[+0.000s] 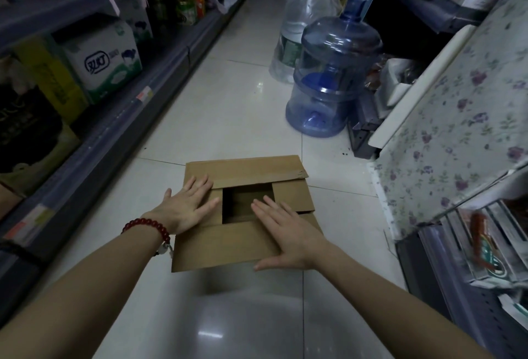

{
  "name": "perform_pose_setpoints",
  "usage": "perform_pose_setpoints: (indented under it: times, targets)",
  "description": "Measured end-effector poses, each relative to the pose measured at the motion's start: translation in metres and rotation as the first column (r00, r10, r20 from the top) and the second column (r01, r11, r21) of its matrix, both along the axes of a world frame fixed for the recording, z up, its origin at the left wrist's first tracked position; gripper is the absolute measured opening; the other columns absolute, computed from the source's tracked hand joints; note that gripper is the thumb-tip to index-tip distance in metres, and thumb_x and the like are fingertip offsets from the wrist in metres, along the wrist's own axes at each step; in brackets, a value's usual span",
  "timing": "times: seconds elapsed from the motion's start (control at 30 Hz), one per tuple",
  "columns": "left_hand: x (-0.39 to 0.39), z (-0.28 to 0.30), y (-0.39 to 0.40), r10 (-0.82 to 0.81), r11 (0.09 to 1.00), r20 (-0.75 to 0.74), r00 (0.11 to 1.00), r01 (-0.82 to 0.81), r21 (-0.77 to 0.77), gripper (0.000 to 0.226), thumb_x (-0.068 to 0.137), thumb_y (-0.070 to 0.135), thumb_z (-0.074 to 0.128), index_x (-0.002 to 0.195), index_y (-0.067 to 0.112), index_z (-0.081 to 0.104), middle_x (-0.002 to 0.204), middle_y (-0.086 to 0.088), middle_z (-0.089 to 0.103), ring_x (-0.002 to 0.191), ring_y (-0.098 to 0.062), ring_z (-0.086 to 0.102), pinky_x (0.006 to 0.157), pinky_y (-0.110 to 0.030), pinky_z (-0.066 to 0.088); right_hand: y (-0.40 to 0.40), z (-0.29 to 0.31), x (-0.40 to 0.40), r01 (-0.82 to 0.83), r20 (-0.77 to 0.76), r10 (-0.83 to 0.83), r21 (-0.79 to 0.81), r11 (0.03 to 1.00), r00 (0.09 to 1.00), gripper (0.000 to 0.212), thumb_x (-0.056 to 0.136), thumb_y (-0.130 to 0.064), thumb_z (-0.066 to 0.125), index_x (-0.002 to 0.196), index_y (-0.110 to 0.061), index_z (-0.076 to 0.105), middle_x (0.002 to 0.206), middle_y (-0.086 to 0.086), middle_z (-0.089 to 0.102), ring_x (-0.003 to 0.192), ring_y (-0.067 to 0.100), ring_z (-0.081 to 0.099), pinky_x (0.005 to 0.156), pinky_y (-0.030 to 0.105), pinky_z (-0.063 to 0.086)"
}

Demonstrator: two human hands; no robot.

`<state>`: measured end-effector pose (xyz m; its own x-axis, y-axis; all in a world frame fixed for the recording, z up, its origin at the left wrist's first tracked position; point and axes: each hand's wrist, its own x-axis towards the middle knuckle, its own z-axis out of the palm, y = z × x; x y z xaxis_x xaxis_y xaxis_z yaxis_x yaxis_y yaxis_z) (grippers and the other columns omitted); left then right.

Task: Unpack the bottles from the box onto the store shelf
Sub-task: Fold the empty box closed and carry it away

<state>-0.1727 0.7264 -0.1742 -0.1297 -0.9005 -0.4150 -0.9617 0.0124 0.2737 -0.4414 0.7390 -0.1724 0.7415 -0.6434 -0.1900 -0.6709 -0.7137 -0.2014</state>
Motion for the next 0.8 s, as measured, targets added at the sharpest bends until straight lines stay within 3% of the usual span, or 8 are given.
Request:
perform_pose_setpoints:
  times: [0.17, 0.3, 0.4, 0.53, 0.63, 0.7, 0.8]
  targets:
    - [-0.003, 0.033, -0.01, 0.111, 0.991, -0.071, 0.991, -0.104, 0.087, 0.067, 0.094, 0.061, 0.011, 0.152, 0.028, 0.017, 0.161, 0.001, 0.014, 0.148, -0.02, 0.014, 0.12, -0.046, 0.008, -0.024, 0.027, -0.002, 0.021, 0.033, -0.019, -0.059, 0.998, 0.999, 0.116, 0.072, -0.079, 0.051, 0.154, -0.016, -0.003, 0.162, -0.003, -0.004, 0.149, 0.013, -0.011, 0.119, 0.032, -0.009]
    - [0.002, 0.049, -0.023, 0.204, 0.967, -0.109, 0.973, -0.183, 0.177, 0.078, 0.087, 0.071, 0.007, 0.139, 0.03, 0.048, 0.15, -0.007, 0.04, 0.137, -0.027, 0.037, 0.114, -0.042, 0.024, -0.054, 0.047, 0.001, 0.127, 0.081, -0.119, -0.103, 0.986, 0.99, 0.111, 0.074, -0.08, 0.045, 0.154, -0.016, 0.002, 0.163, -0.001, 0.001, 0.149, 0.014, -0.006, 0.123, 0.039, 0.0]
    - [0.006, 0.052, -0.028, 0.229, 0.965, -0.131, 0.964, -0.208, 0.156, 0.101, 0.066, 0.089, 0.002, 0.128, 0.032, 0.058, 0.142, -0.005, 0.05, 0.128, -0.025, 0.046, 0.112, -0.04, 0.029, -0.073, 0.048, 0.01, 0.234, 0.07, -0.225, -0.168, 0.958, 0.972, 0.105, 0.079, -0.077, 0.042, 0.154, -0.015, 0.001, 0.163, 0.0, 0.002, 0.15, 0.016, -0.004, 0.122, 0.042, 0.001]
    - [0.007, 0.049, -0.03, 0.194, 0.978, -0.153, 0.969, -0.18, 0.103, 0.085, 0.075, 0.085, 0.019, 0.138, 0.035, 0.046, 0.146, -0.004, 0.045, 0.132, -0.026, 0.043, 0.11, -0.036, 0.031, -0.08, 0.027, 0.025, 0.452, 0.091, -0.443, -0.166, 0.876, 0.892, 0.1, 0.079, -0.077, 0.039, 0.154, -0.023, 0.001, 0.163, 0.002, -0.002, 0.149, 0.026, -0.006, 0.119, 0.044, -0.004]
    - [0.011, 0.041, -0.033, 0.052, 0.997, -0.064, 0.997, -0.048, 0.056, 0.081, 0.072, 0.081, 0.042, 0.139, 0.036, 0.036, 0.143, 0.0, 0.049, 0.126, -0.023, 0.048, 0.106, -0.039, 0.037, -0.082, 0.008, 0.026, 0.579, 0.058, -0.577, -0.023, 0.815, 0.814, 0.096, 0.076, -0.08, 0.041, 0.152, -0.035, 0.002, 0.162, 0.003, -0.011, 0.148, 0.033, -0.011, 0.118, 0.052, -0.001]
    - [0.013, 0.032, -0.032, -0.007, 1.0, 0.027, 1.0, 0.007, 0.015, 0.083, 0.077, 0.066, 0.056, 0.147, 0.039, 0.022, 0.147, 0.006, 0.041, 0.13, -0.02, 0.041, 0.109, -0.048, 0.032, -0.083, 0.0, 0.021, 0.635, 0.021, -0.639, 0.088, 0.768, 0.769, 0.097, 0.073, -0.081, 0.044, 0.151, -0.041, 0.001, 0.16, 0.001, -0.019, 0.146, 0.037, -0.014, 0.117, 0.057, 0.001]
    - [0.01, 0.023, -0.028, -0.039, 0.999, 0.077, 0.996, 0.042, -0.034, 0.087, 0.079, 0.055, 0.062, 0.148, 0.044, 0.011, 0.148, 0.005, 0.028, 0.134, -0.022, 0.028, 0.111, -0.055, 0.025, -0.084, -0.01, 0.009, 0.69, -0.011, -0.706, 0.217, 0.69, 0.709, 0.094, 0.067, -0.083, 0.049, 0.145, -0.055, 0.003, 0.158, -0.006, -0.028, 0.144, 0.043, -0.016, 0.115, 0.063, 0.009]
